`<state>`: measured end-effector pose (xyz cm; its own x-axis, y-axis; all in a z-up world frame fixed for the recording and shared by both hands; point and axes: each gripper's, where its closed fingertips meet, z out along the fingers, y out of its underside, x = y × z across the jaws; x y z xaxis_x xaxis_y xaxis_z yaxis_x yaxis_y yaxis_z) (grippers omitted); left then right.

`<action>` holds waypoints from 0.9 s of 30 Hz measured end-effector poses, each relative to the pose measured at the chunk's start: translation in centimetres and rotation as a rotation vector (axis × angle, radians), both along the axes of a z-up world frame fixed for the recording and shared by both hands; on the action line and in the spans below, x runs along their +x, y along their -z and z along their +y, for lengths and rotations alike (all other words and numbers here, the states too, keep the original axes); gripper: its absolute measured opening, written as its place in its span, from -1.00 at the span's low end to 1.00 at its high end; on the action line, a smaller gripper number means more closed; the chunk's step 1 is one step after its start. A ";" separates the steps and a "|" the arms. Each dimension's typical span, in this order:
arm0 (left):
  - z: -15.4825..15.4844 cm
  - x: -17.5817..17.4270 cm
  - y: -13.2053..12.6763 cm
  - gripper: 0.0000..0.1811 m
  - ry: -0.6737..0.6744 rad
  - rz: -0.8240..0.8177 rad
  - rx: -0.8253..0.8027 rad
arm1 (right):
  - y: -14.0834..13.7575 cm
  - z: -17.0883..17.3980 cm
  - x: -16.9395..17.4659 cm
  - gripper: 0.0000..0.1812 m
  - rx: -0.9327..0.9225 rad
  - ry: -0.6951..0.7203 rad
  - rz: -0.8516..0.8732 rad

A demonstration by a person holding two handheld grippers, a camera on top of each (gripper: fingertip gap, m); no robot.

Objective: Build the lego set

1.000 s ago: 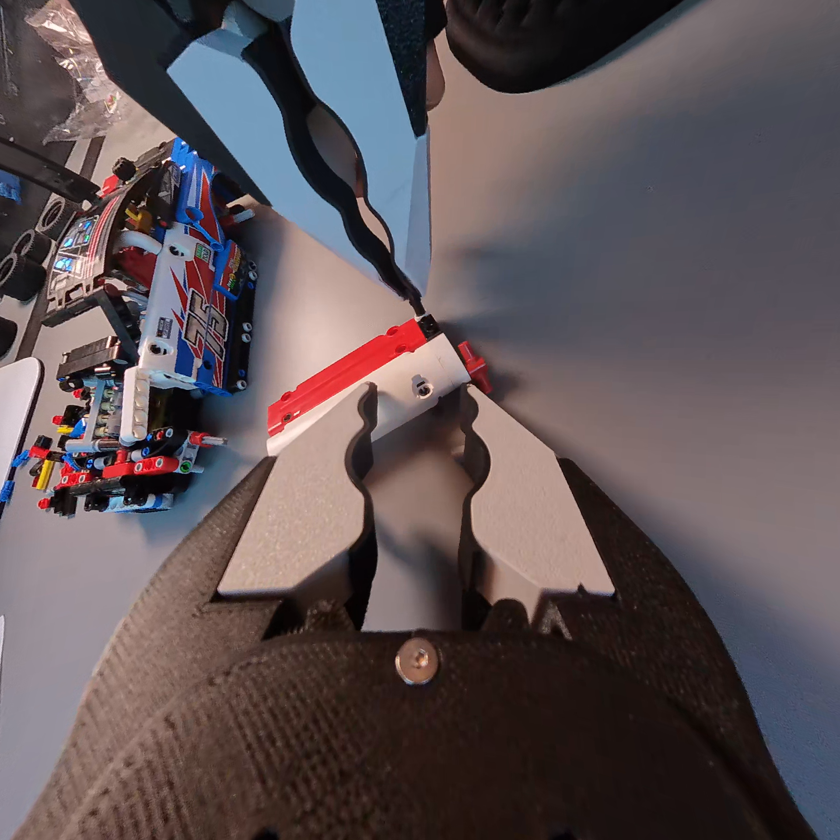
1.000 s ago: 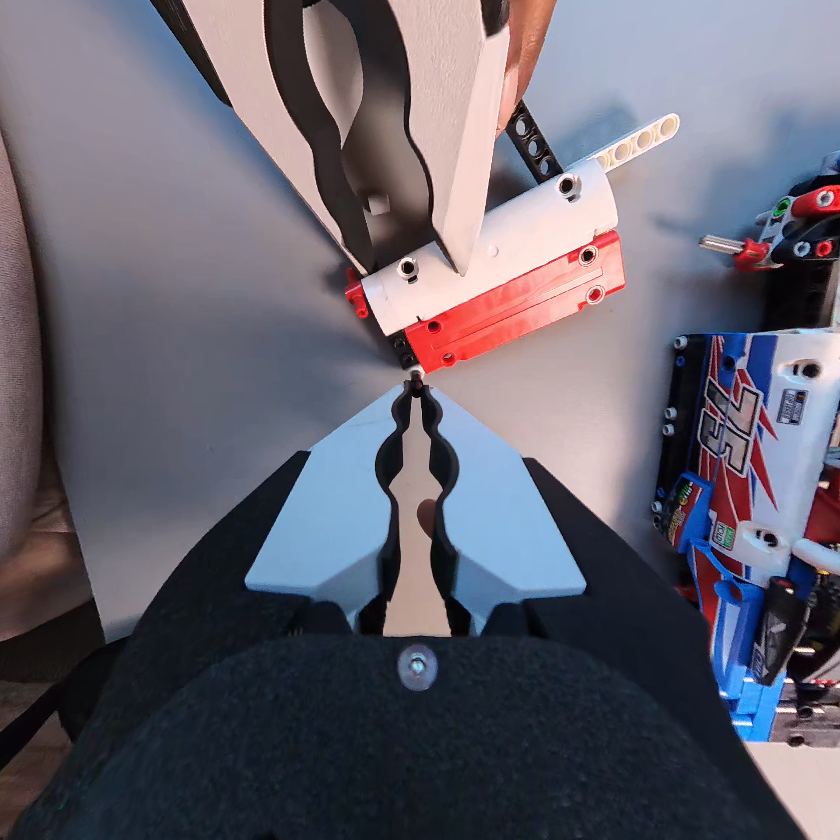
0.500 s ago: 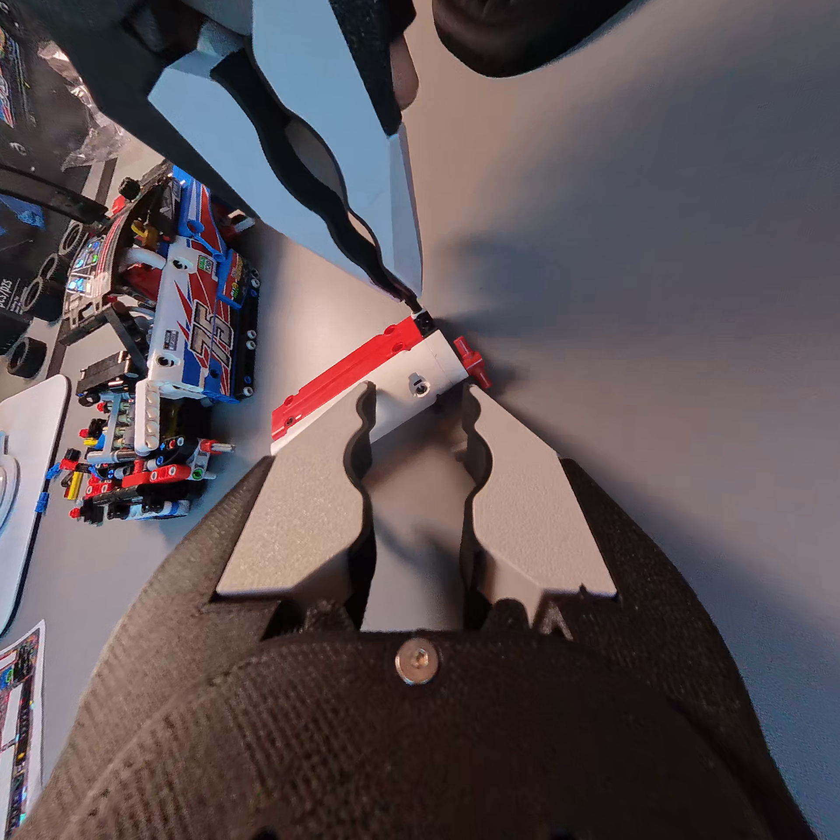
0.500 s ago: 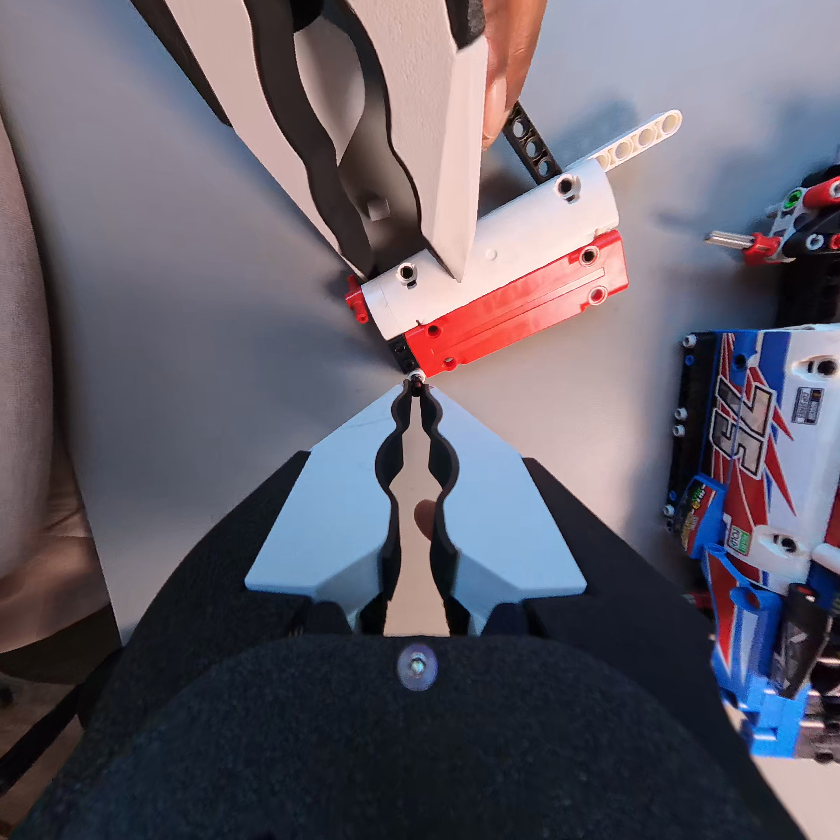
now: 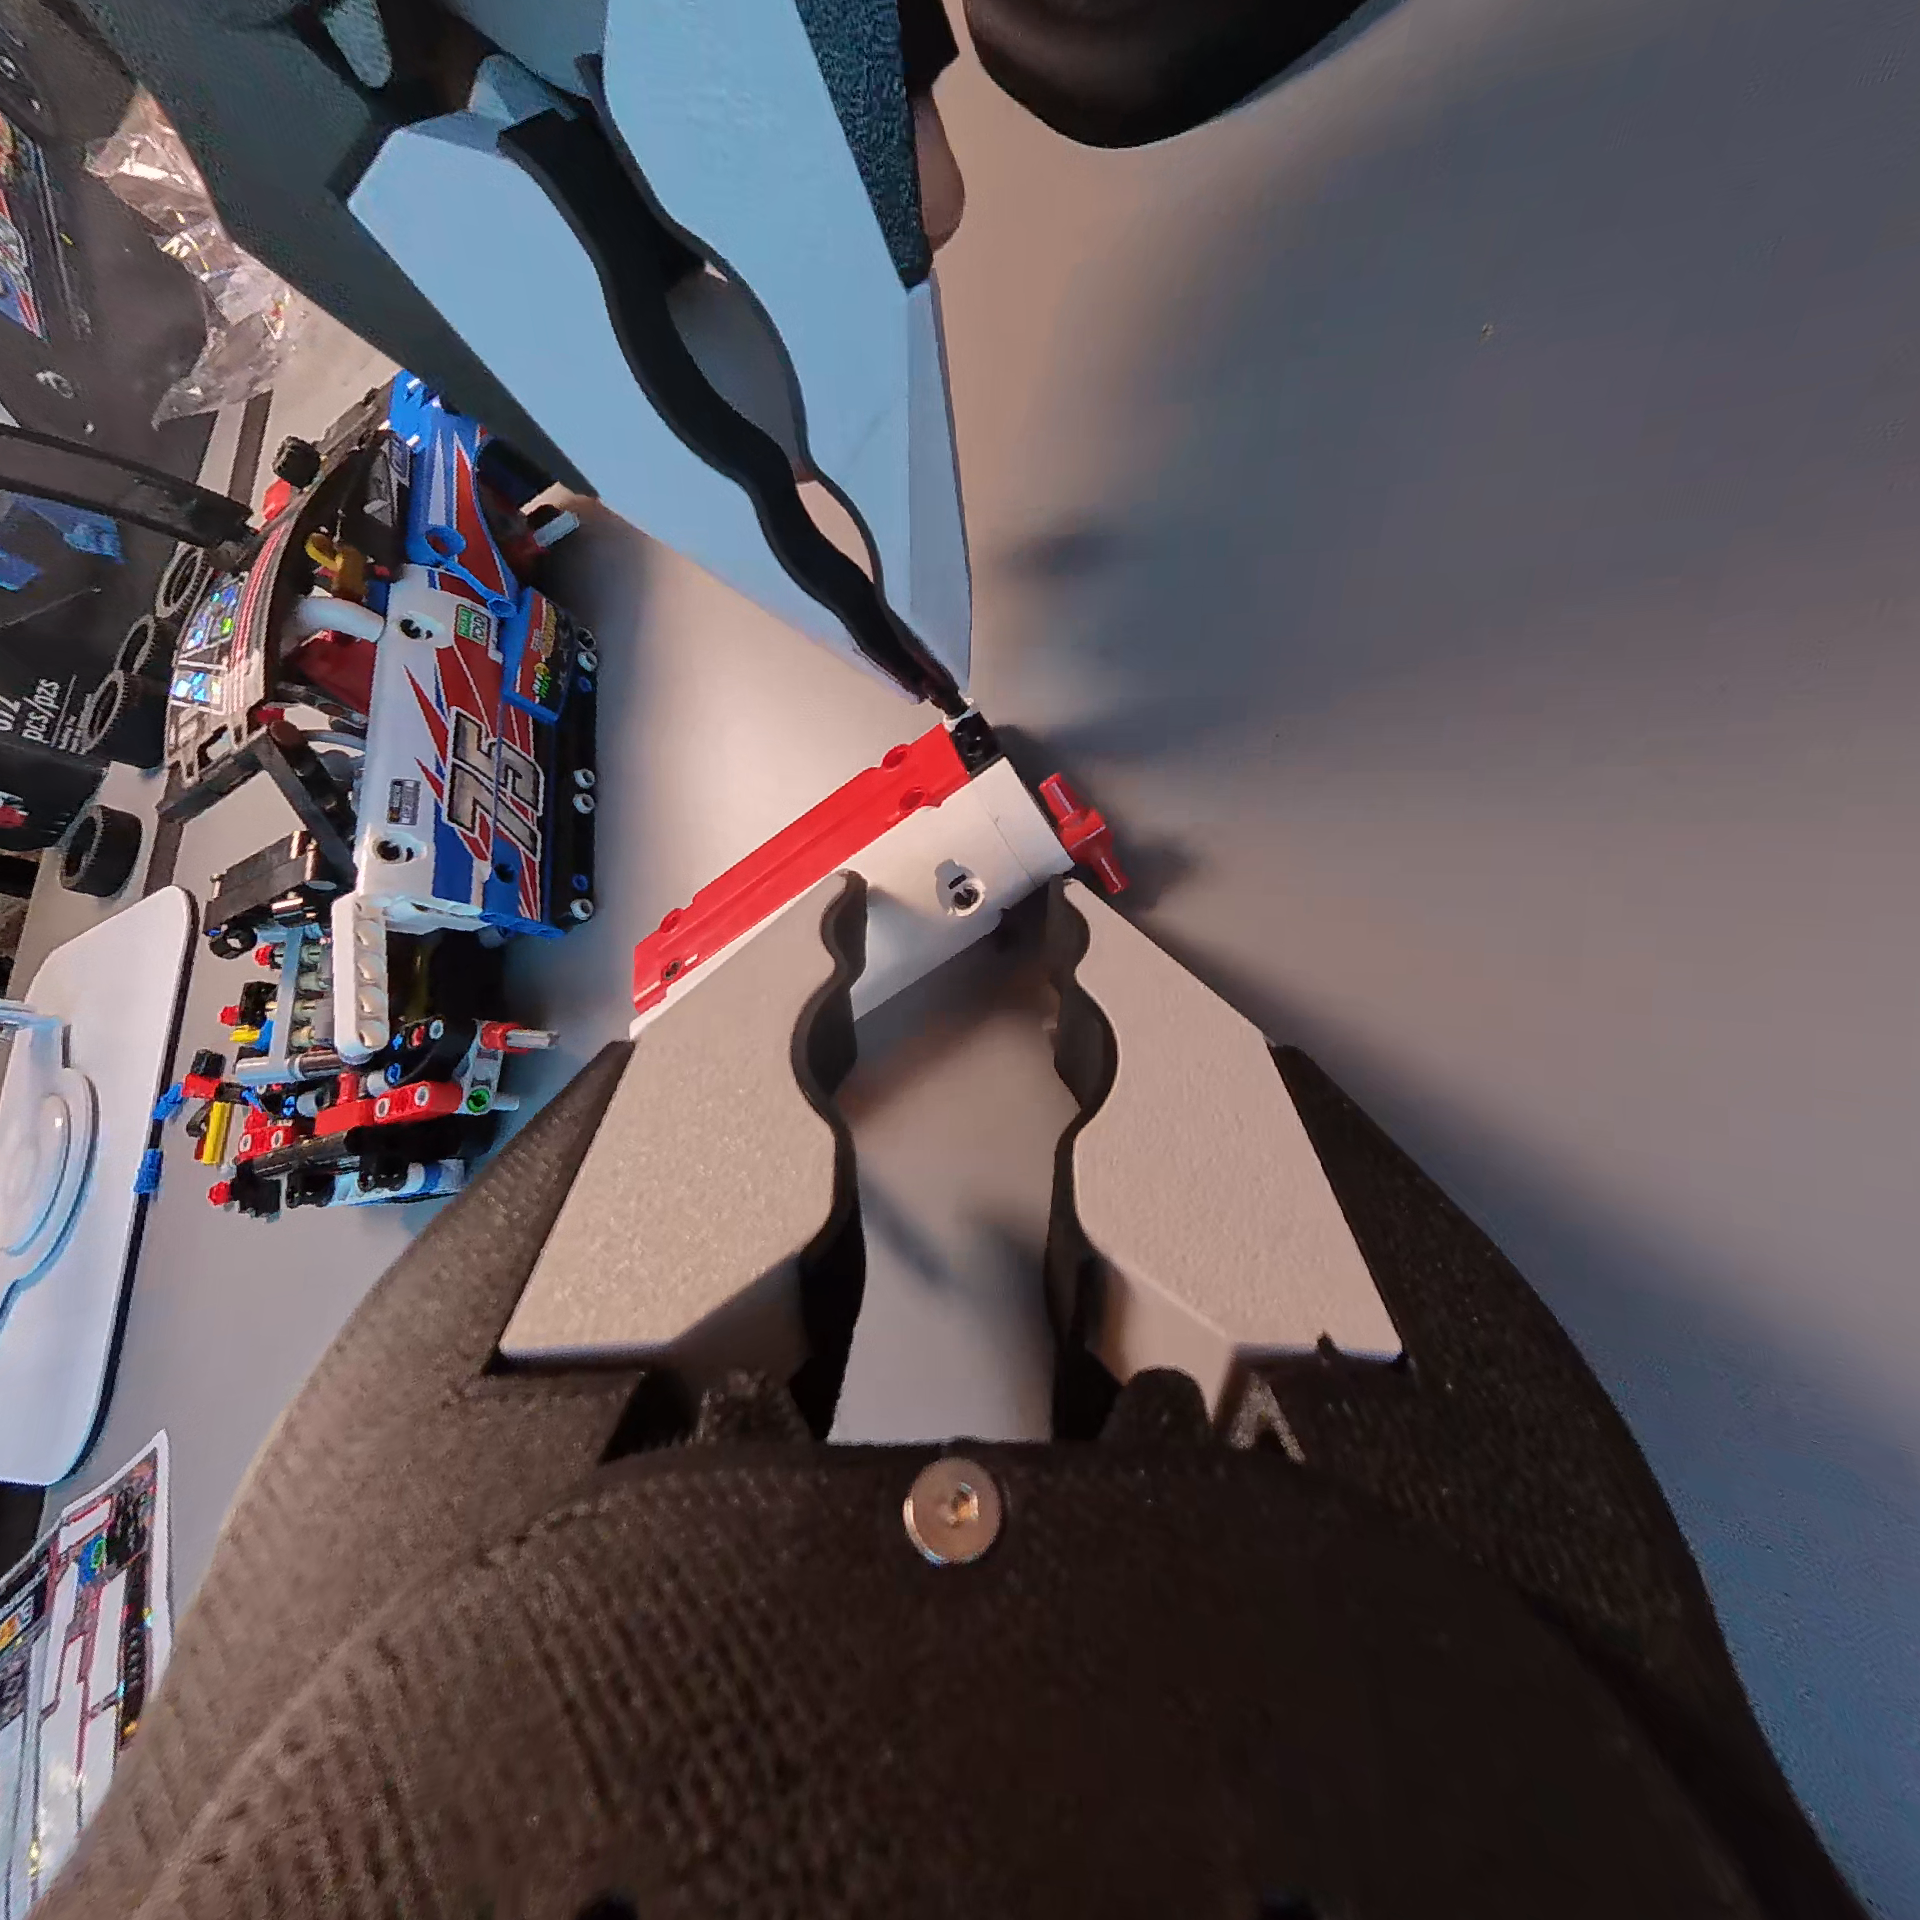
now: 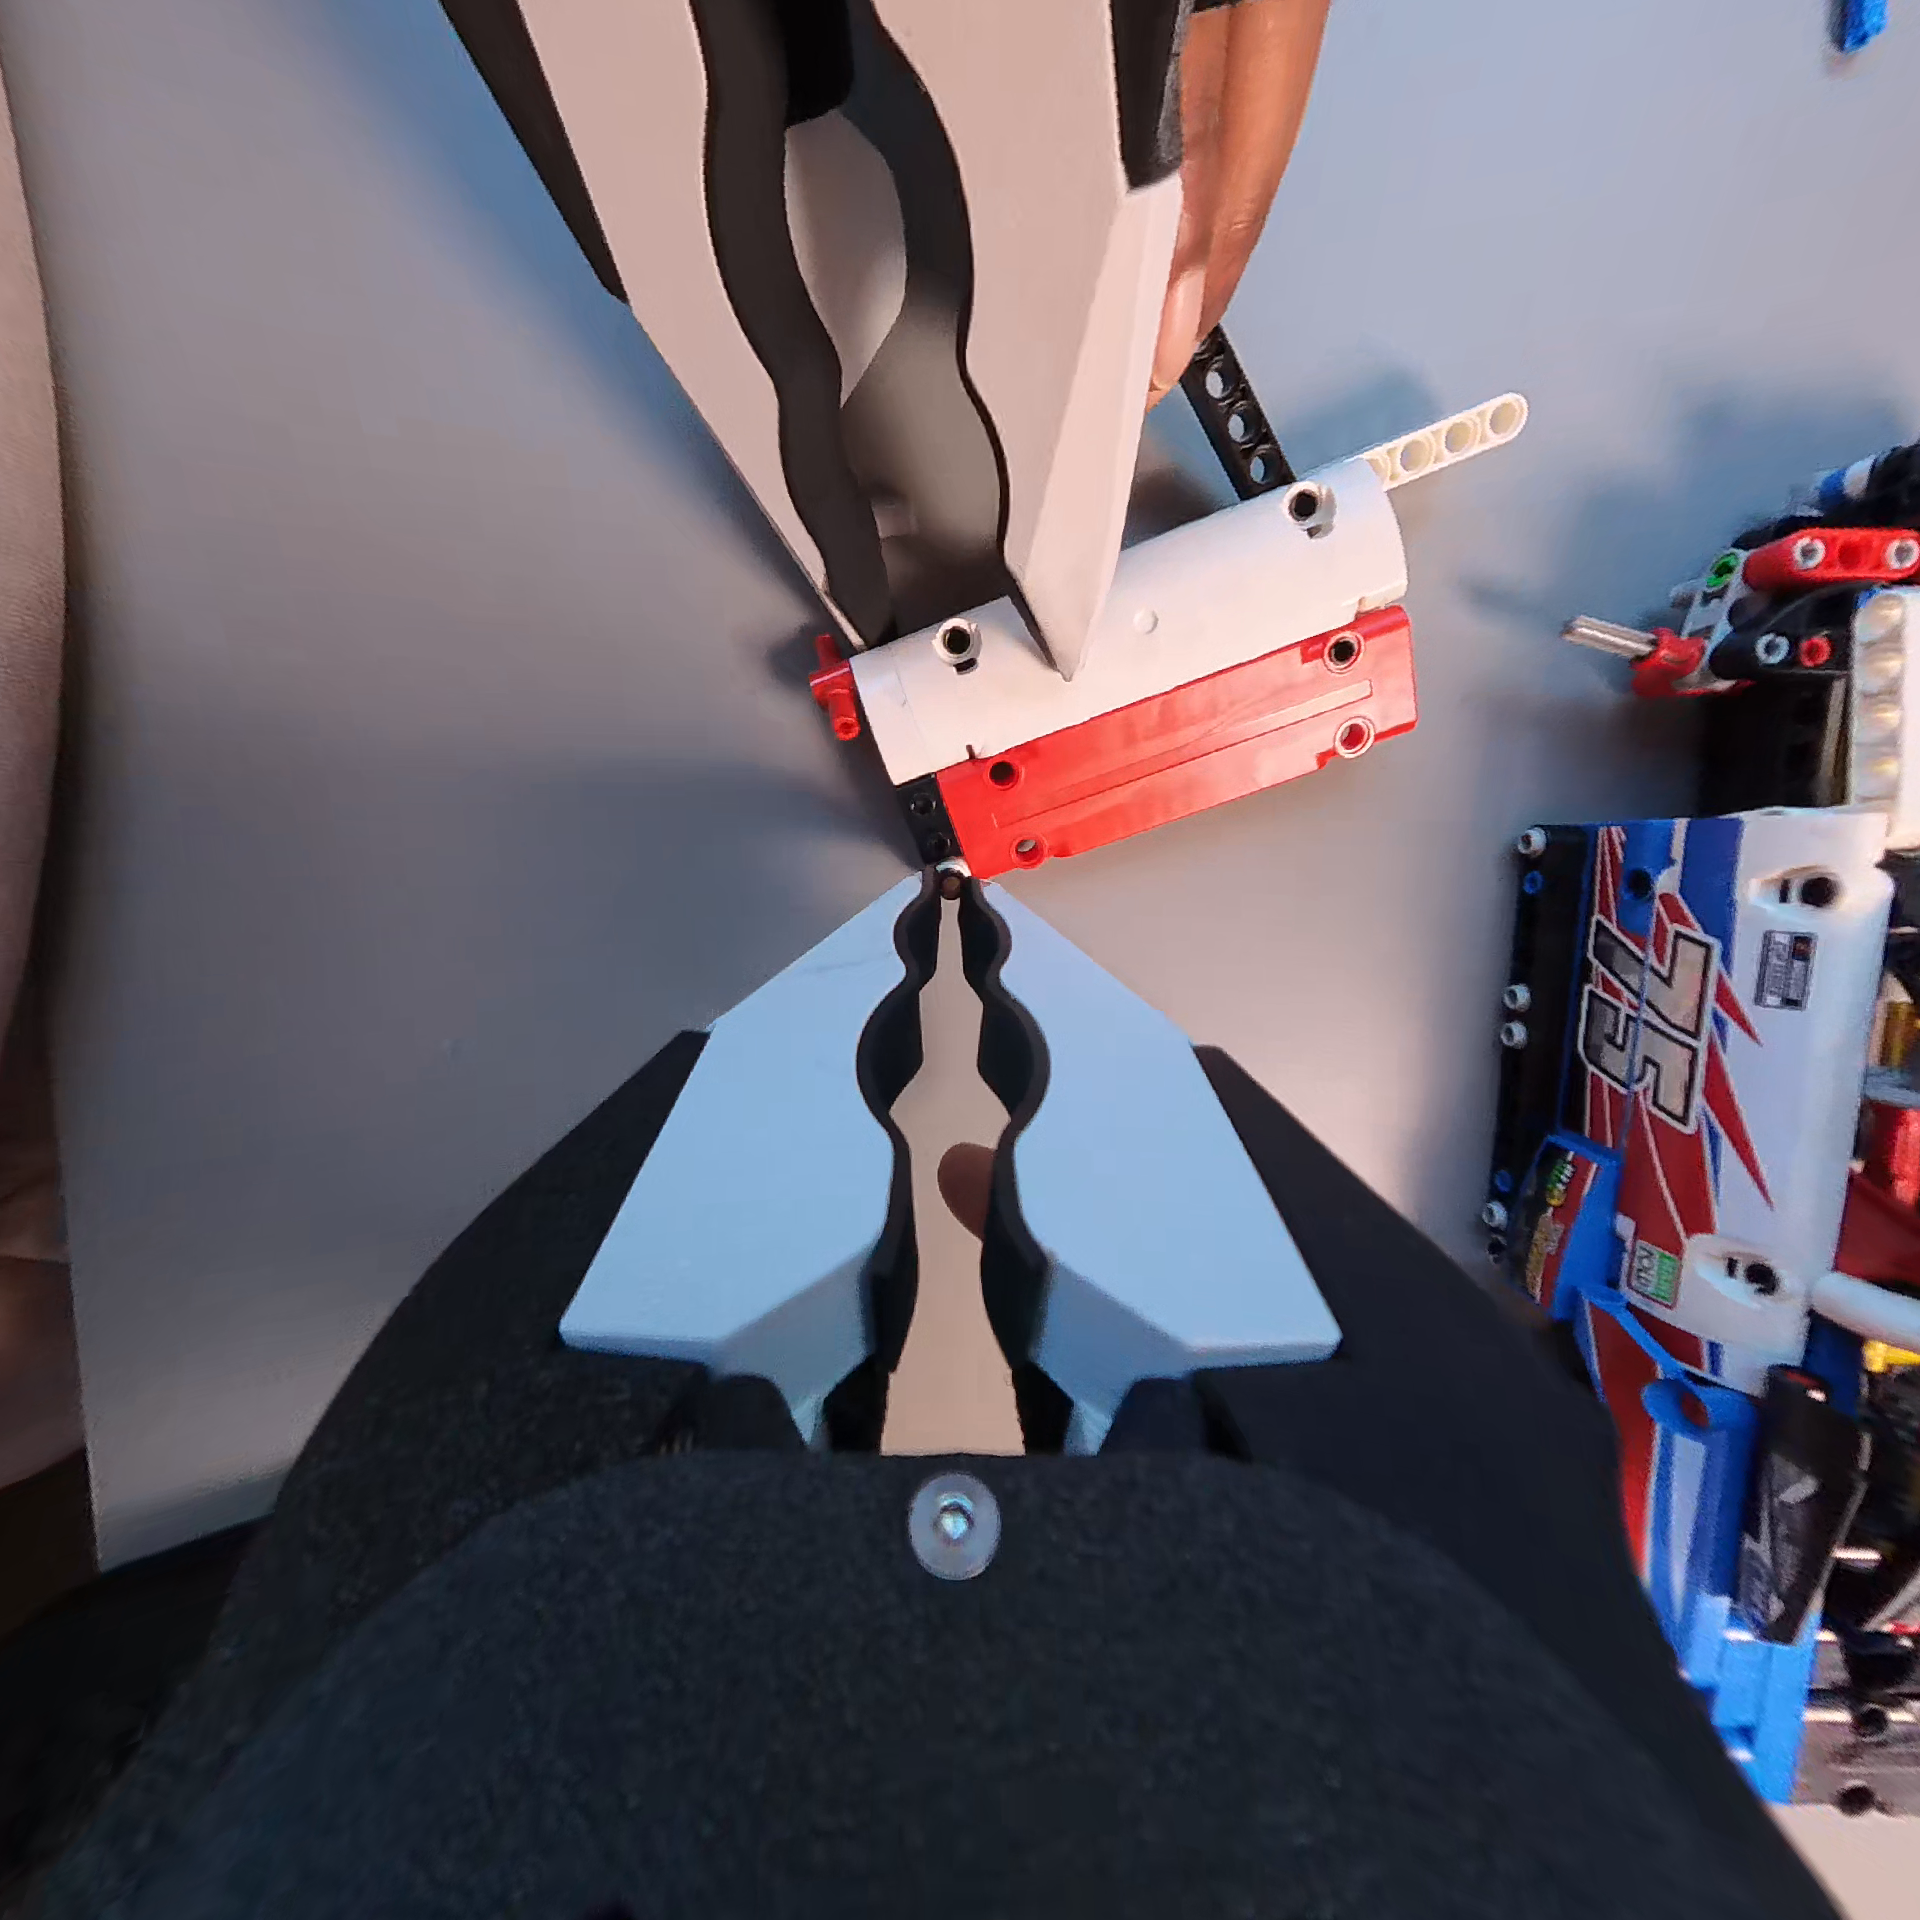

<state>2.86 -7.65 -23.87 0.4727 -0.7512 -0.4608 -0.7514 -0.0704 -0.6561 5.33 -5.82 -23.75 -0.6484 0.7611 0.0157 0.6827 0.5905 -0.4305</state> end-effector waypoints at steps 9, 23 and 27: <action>0.0 0.0 0.0 -0.64 -0.003 0.004 0.002 | 0.0 -0.1 0.0 -1.00 0.002 -0.041 0.003; -0.2 0.2 0.0 -0.66 -0.004 0.020 0.010 | 0.1 0.0 0.6 -1.00 -0.163 0.136 0.086; -0.3 0.3 0.0 -0.68 0.002 0.022 0.012 | 0.1 0.0 0.6 -1.00 -0.219 0.195 0.117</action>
<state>3.15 -7.92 -23.92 0.4608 -0.7464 -0.4802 -0.7660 -0.0612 -0.6399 5.93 -5.83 -23.83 -0.4935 0.8644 -0.0963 0.7121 0.3380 -0.6154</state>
